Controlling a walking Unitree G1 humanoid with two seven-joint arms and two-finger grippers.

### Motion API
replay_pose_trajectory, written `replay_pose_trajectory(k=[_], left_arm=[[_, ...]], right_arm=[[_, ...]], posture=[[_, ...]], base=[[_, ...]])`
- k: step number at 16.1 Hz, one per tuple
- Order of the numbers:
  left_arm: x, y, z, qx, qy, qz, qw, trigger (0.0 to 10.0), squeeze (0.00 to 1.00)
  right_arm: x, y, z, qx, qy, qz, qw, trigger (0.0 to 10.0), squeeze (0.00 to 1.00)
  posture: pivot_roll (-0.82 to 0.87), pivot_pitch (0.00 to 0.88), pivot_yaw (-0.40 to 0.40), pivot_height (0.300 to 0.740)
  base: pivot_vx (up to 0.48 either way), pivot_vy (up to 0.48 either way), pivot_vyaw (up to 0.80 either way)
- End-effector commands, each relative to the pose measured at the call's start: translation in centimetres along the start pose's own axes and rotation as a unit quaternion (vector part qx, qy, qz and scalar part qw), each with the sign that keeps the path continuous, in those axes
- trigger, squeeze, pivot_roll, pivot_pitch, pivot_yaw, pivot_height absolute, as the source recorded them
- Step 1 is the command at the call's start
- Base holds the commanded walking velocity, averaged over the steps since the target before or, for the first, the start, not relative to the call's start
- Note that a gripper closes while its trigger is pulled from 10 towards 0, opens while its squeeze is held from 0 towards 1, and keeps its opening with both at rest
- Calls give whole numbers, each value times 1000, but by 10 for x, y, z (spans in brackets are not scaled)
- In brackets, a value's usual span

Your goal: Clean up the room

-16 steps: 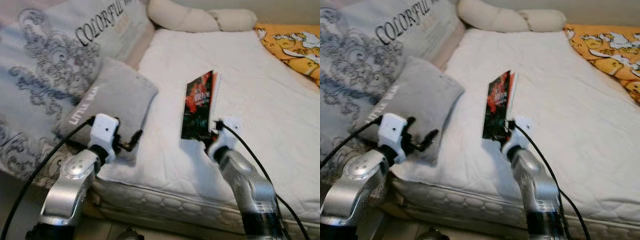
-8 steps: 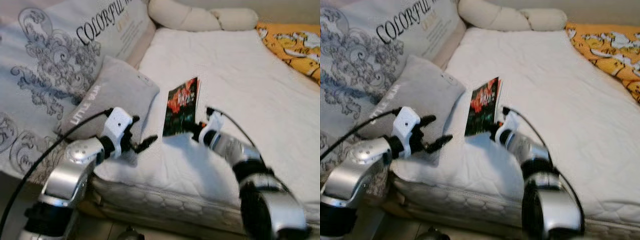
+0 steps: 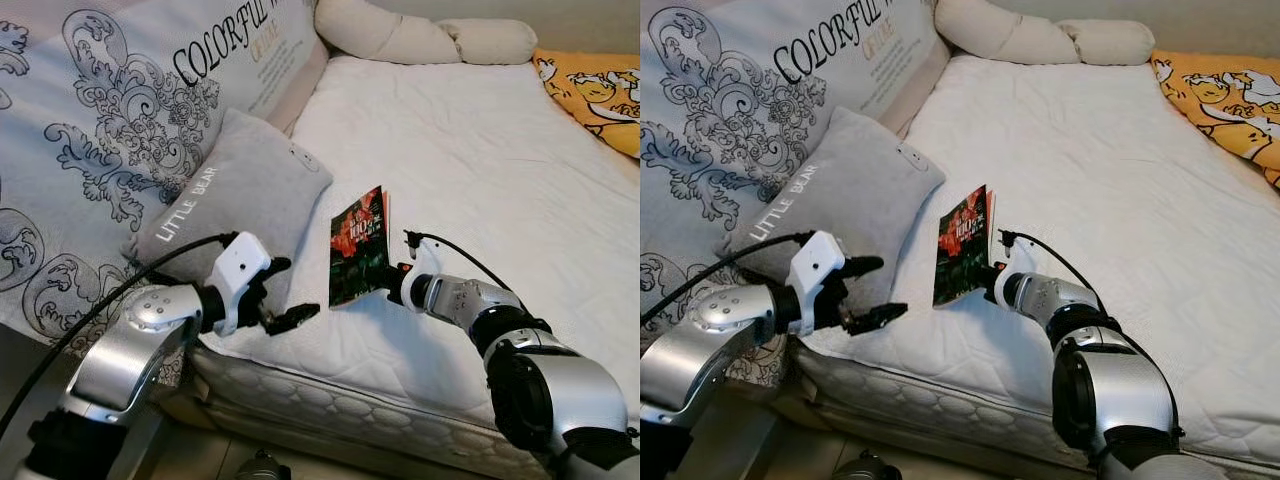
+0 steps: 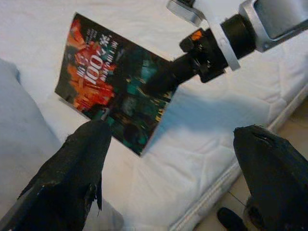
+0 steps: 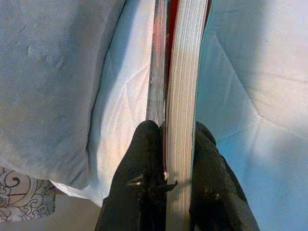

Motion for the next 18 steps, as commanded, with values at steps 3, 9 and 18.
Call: replay_pose_trajectory(k=[3,9,18], left_arm=[[15,1,-1,-9,-6,-32,999,10000,435],[15,-5,-16,-61,-12,-31,998,10000,427],[11,1,-26,-89,-29,-12,996,10000,424]], right_arm=[[-5,3,3,8,-33,-10,999,10000,0],[-7,4,3,6,-44,-18,999,10000,996],[16,-3,9,35,-44,-71,996,10000,1000]], posture=[[173,53,23,740],[184,58,17,740],[154,6,28,740]], base=[[0,0,0],[0,0,0],[0,0,0]])
Point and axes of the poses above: a point about 5 cm out from each wrist's last joint towards the gripper, its own y axis pointing out of the wrist towards the gripper, its own z axis along the axis of the wrist's last joint, x = y × z, the point moved 3 cm from there along y, pointing out of the wrist towards the gripper, and after that the axes turned 11 degrees about y, right-handed, at the moved point
